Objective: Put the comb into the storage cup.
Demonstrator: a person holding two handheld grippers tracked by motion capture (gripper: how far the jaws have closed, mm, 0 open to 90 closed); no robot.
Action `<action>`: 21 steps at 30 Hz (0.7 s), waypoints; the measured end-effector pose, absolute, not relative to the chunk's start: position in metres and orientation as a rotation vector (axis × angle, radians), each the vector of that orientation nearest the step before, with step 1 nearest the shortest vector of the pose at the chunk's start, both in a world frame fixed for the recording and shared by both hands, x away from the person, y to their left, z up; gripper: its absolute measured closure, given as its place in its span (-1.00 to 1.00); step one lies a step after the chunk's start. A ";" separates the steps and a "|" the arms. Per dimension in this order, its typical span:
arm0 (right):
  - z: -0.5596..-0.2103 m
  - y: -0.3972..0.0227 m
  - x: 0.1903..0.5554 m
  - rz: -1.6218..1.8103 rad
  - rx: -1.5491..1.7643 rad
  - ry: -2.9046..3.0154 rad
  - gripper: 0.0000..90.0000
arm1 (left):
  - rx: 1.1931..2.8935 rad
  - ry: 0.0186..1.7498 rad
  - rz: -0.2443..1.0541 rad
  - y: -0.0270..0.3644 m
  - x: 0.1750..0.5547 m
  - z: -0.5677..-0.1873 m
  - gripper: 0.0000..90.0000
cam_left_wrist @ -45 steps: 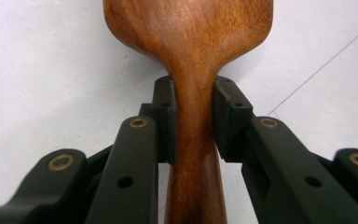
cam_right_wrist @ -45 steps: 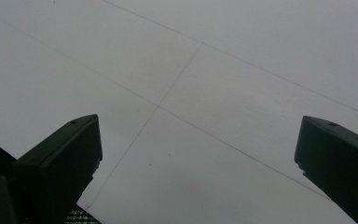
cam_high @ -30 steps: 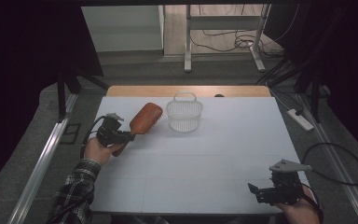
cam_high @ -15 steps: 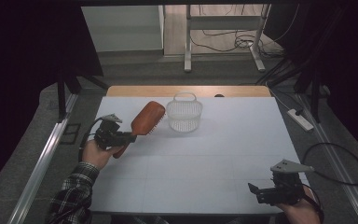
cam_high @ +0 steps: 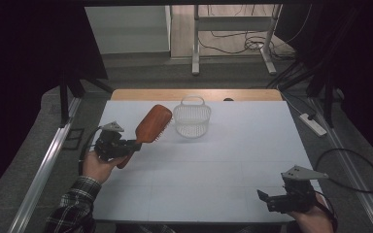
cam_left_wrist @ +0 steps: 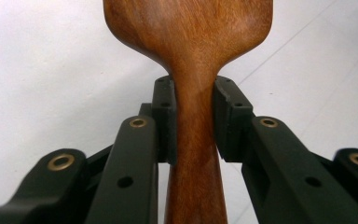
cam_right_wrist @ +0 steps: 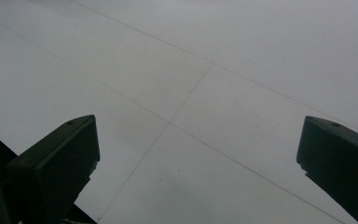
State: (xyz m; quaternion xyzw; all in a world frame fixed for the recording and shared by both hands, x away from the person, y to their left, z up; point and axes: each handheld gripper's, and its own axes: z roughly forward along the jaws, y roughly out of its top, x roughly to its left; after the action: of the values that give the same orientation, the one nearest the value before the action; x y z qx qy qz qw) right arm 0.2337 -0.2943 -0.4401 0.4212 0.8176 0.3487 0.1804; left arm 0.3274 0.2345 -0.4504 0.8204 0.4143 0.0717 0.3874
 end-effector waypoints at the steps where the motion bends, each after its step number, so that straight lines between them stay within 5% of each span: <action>1: -0.440 -0.294 0.234 0.995 1.184 2.313 -1.00 | 2.086 1.051 0.184 0.234 0.325 -0.450 0.61; 21: -0.431 -0.284 0.246 1.080 1.122 2.324 -1.00 | 2.082 1.030 0.187 0.222 0.290 -0.451 0.61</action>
State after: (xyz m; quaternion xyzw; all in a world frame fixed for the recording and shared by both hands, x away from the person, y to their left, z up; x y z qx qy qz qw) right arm 0.2457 -0.2845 -0.4313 0.3951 0.8184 0.3804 0.1714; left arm 0.2903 0.2217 -0.4505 0.8209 0.4061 0.0735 0.3947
